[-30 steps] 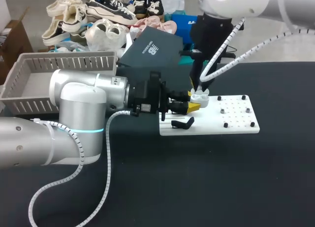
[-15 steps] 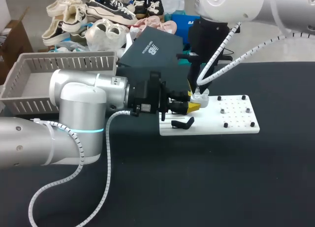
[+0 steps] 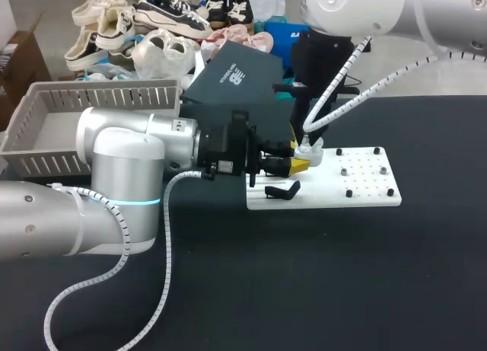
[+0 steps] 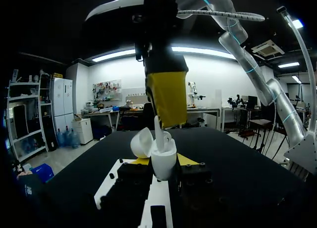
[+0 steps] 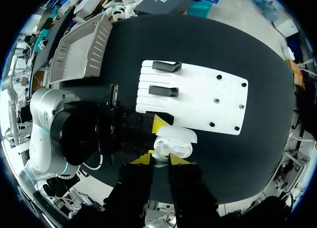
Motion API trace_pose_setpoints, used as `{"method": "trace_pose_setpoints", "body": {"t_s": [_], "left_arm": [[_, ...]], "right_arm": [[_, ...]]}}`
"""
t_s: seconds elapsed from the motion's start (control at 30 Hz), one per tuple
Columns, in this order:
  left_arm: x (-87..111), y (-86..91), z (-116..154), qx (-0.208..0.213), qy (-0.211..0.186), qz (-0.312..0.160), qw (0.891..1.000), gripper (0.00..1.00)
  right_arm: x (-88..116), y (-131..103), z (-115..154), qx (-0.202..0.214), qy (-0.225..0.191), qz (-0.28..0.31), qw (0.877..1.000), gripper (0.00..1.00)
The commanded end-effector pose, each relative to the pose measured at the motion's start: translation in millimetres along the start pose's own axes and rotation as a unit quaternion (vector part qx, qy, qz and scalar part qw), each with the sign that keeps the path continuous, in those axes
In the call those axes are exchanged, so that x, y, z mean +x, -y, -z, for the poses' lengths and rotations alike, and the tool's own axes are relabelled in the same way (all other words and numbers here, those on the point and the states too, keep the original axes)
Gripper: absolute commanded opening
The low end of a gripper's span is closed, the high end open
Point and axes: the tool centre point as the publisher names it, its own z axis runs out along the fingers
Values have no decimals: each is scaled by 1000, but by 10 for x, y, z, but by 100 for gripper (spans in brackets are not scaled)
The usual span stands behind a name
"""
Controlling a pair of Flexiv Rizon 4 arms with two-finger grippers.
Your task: Pick up each earbud case from the left stands, insert the matching earbuds, close the lid, and place the case in the box.
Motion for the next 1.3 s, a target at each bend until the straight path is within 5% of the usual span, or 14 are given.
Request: {"method": "trace_pose_setpoints", "body": {"t_s": [0.03,1.3], "left_arm": [[8,-25,-4,3,0,0,1000,0],[8,-25,-4,3,0,0,1000,0]], "right_arm": [[-11,7,-8,-1,-1,-1,1000,0],[-48,81,-60,-32,0,-14,999,0]]}}
